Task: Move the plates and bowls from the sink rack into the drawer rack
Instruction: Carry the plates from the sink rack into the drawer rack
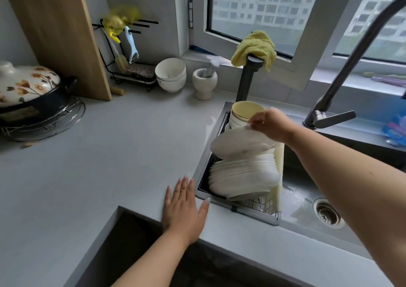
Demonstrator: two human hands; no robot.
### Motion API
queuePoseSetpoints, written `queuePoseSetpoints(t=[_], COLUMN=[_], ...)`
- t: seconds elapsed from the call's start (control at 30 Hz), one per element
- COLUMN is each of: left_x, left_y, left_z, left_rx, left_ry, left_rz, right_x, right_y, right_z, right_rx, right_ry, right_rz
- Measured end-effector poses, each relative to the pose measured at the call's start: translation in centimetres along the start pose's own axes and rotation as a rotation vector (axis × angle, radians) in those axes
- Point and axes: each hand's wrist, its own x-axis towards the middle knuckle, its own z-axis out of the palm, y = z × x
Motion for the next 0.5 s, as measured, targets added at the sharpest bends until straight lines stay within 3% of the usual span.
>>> queuePoseSetpoints(t=[0.1, 0.23, 0.3, 0.37, 0.43, 0.5], left_x=[-0.3, -2.7, -4.3, -6.6, -9.7, -13.1], left_y=[-0.4, 0.9, 1.8, 2.0, 2.1, 2.5], left_z=[-0.9, -5.4, -8.3, -10.7, -12.2, -12.5], left_rx=[-0.422, -1.172, -1.676, -2.131, -2.353, -2.393], left_ry=[0.082, 0.283, 0.185, -0.034, -0.261, -0.279], left_rz=[-0.057, -0.339, -0.434, -0.464, -0.414, -0.375], right_x=[-1.1, -4.3, -6.8, -10.0, -13.5, -17.0], right_y=[-1.7, -4.9, -6.6, -8.7, -10.5, -11.9], right_z=[-2.3, -5.3, -6.3, -6.8, -6.6, -5.6], right_rx=[-0.007, -0.022, -0.036, -0.031, -0.03, -0.003], right_ry=[0.082, 0.244, 0.285, 0.286, 0.269, 0.253], right_rz=[-0.074, -0.285, -0.44, -0.586, -0.731, -0.84])
